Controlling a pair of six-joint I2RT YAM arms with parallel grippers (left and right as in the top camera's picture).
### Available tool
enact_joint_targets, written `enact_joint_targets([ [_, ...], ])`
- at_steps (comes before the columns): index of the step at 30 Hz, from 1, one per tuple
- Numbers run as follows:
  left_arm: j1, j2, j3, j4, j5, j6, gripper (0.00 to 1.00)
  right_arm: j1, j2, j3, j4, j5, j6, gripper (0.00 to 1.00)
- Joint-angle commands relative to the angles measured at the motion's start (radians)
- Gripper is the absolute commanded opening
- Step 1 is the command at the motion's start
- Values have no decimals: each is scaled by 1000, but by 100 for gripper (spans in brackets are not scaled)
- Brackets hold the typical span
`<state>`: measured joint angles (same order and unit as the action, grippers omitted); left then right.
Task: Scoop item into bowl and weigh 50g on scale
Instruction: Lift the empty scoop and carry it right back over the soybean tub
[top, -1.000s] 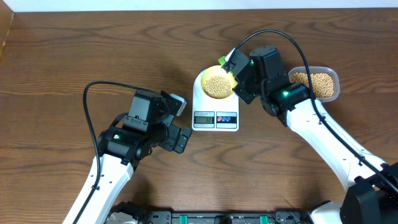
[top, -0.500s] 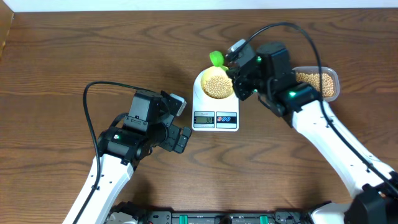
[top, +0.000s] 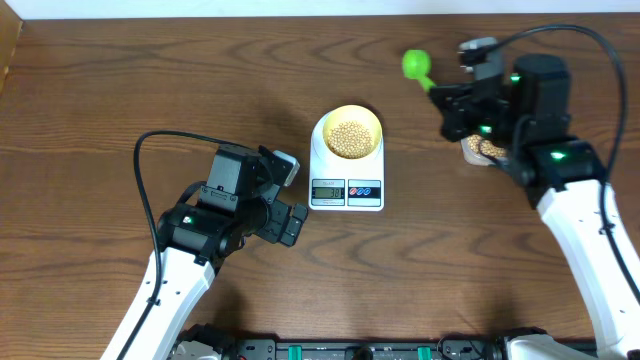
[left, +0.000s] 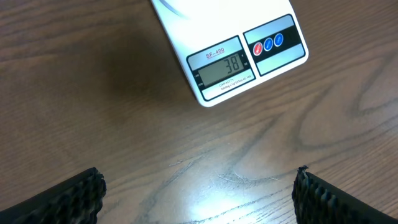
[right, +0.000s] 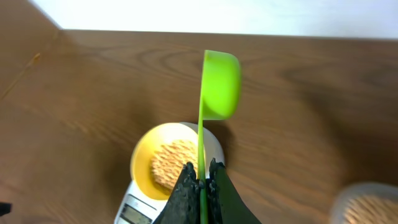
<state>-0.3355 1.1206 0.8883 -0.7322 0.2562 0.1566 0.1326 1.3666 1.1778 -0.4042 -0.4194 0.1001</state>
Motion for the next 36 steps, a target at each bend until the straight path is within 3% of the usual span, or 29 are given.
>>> enact_joint_targets([
  [1, 4, 2, -1, 1, -6, -4, 98, -81, -16, 21, -48, -21, 19, 1],
  [7, 4, 2, -1, 1, -6, -4, 98, -209, -16, 21, -150, 1, 14, 1],
  [13, 4, 2, -1, 1, -6, -4, 98, -273, -16, 20, -198, 54, -95, 1],
  [36, 4, 2, -1, 1, -6, -4, 98, -276, 33, 19, -201, 145, -124, 1],
])
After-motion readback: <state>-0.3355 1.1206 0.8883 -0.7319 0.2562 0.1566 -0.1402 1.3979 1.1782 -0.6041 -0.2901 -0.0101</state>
